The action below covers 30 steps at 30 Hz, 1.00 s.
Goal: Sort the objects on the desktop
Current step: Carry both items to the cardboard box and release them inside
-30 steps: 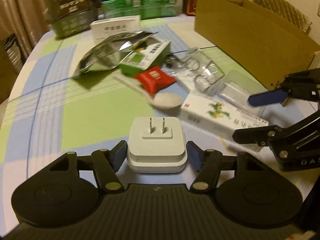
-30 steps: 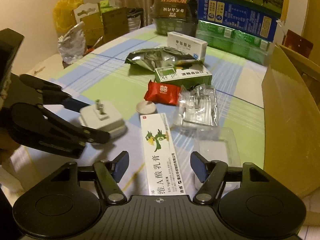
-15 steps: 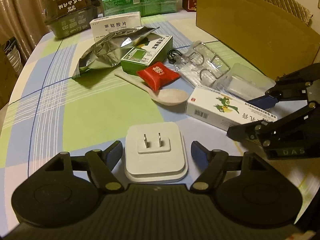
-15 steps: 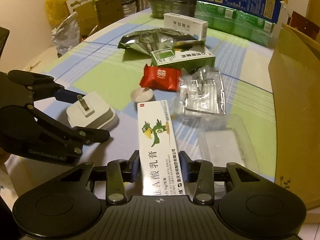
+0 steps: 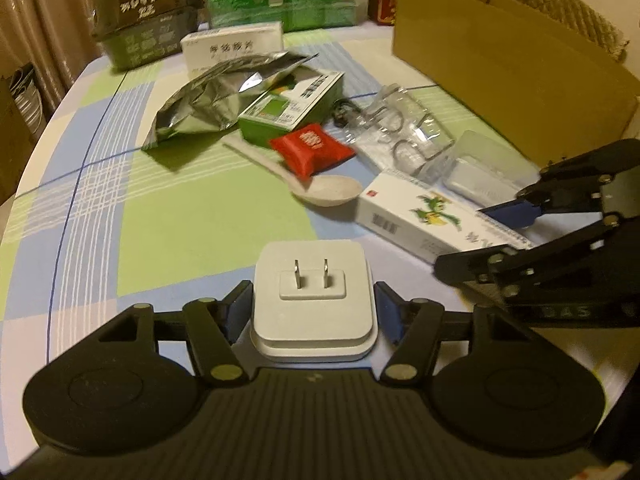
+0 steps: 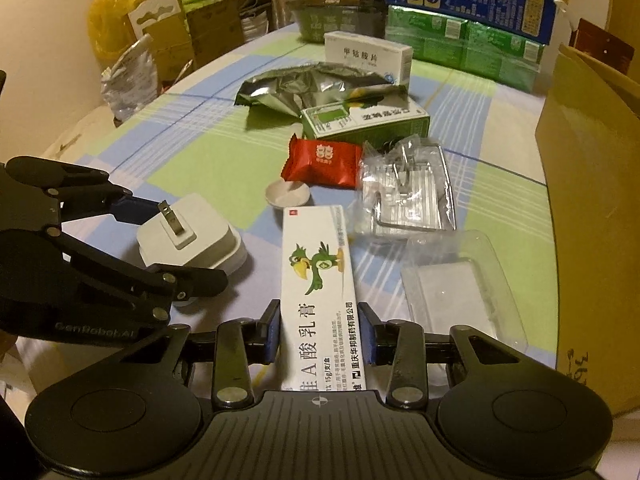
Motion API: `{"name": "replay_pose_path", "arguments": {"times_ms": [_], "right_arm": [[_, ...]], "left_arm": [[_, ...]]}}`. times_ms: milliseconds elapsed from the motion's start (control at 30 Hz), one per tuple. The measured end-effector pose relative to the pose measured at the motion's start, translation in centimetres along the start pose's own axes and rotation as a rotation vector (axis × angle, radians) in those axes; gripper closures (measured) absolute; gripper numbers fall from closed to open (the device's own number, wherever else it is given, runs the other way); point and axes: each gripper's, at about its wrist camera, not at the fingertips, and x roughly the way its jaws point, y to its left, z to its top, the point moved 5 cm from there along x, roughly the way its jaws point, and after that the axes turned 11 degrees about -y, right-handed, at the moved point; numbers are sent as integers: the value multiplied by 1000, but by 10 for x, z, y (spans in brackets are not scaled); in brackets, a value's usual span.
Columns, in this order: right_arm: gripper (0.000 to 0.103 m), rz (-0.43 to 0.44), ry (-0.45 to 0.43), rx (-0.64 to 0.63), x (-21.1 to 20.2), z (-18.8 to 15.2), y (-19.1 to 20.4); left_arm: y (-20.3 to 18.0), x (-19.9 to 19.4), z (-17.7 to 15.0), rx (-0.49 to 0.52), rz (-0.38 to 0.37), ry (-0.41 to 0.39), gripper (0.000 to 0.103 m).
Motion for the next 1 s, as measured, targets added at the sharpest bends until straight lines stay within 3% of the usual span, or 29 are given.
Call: {"name": "replay_pose_path", "arguments": {"times_ms": [267,467,600,767,1000], "right_arm": [[68,-16,-77,18,-33,5,2],[68,-86,-173,50,-87,23,-7],[68,-162,-230,128,-132,46,-38],[68,-288,-285,152,-185,71,-96],[68,-375,-262,200,-214,68,-178]], "left_arm": [[-11,-20,10,14,9,-47,43],[-18,-47,19,-47,21,-85,43],[-32,-67,42,-88,-11,-133,43],[-72,-80,93,-46,-61,-201,43],[-146,-60,162,33,-147,-232,43]]}}
